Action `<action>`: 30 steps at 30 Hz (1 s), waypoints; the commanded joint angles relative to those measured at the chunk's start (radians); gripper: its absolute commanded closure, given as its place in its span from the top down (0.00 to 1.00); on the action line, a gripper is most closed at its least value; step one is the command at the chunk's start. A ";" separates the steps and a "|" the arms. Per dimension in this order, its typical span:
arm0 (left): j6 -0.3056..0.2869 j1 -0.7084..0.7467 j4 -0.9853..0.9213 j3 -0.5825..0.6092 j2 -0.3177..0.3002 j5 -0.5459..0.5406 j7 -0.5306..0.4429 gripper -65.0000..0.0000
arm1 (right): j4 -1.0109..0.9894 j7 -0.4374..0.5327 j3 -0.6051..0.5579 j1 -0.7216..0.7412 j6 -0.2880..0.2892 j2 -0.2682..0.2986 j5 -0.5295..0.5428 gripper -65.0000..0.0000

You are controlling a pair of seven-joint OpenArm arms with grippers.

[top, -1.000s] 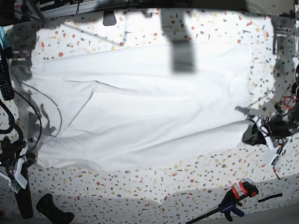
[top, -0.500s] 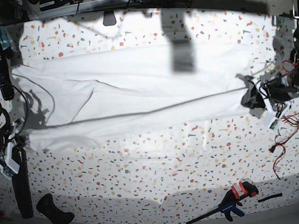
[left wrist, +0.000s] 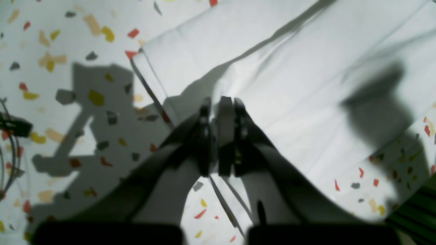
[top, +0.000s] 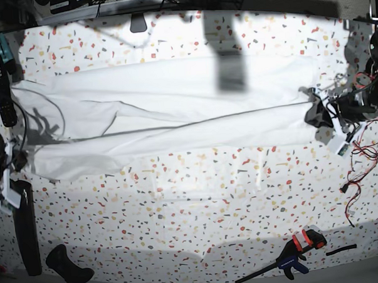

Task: Fold the T-shirt properly
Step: 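Lift the side edges and fold them inward toward the shirt's middle, then regrasp the folded strip ends with both grippers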

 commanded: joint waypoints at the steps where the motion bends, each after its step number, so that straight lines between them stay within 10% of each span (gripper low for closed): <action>1: -0.003 -0.008 0.016 -0.009 -0.018 -0.007 -0.001 0.00 | 0.001 -0.001 0.013 -0.007 -0.002 0.027 -0.006 0.00; 16: -0.004 0.086 0.016 -0.008 -0.018 -0.006 -0.077 0.00 | -0.021 0.096 0.013 -0.115 -0.002 -0.102 -0.143 0.00; 18: -0.004 0.091 0.016 -0.008 -0.018 0.006 -0.077 0.00 | -0.021 0.082 0.013 -0.115 -0.002 -0.110 -0.143 0.17; 22: -0.003 0.100 0.016 -0.009 -0.016 0.133 -0.109 0.33 | -0.021 0.044 0.013 -0.115 -0.002 -0.108 -0.146 0.42; 30: -0.003 0.102 0.016 -0.009 -0.015 0.188 -0.173 0.38 | 0.014 0.075 0.029 -0.035 -0.002 -0.089 0.012 0.43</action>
